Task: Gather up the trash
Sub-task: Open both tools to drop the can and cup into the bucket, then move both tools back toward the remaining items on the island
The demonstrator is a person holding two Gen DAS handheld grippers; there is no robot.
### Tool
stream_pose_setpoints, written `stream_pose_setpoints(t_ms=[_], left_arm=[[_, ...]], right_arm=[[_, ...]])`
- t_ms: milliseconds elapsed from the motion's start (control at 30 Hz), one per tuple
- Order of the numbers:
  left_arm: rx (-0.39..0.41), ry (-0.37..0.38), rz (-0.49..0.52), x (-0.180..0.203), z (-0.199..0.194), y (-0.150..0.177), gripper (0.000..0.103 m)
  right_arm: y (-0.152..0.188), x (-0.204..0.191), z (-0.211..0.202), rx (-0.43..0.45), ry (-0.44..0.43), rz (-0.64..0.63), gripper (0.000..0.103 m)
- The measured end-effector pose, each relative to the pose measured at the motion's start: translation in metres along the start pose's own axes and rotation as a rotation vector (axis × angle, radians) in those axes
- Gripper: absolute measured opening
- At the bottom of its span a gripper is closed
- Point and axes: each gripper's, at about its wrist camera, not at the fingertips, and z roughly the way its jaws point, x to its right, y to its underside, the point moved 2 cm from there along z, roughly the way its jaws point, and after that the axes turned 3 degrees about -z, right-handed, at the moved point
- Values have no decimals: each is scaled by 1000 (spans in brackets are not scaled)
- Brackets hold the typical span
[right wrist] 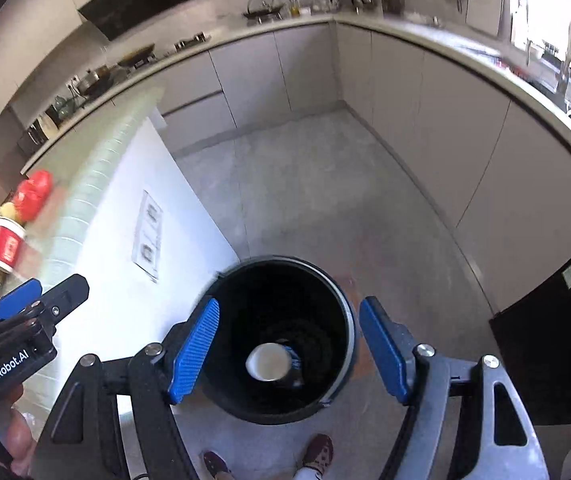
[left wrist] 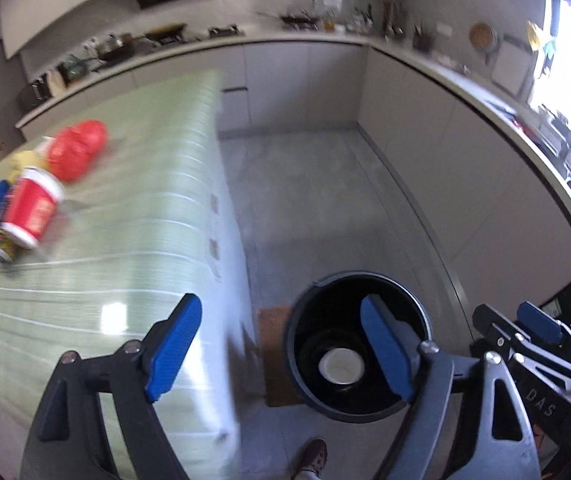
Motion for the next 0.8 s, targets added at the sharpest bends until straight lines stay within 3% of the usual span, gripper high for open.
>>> stream_pose_setpoints(t_ms=[167, 433, 667, 800], left_arm=[[67, -38, -23, -49, -31, 5, 83], [128, -97, -80, -153, -56, 15, 83], [153, -154, -122, -251, -66, 24, 83], [154, -181, -147, -296, -66, 26, 83]], right_arm=[[-5, -59, -33, 68, 15, -27, 75], [2, -169, -65, 140, -36, -96, 75], [21, -287, -68, 163, -107, -164, 75], [31, -336, -59, 149, -144, -180, 75]])
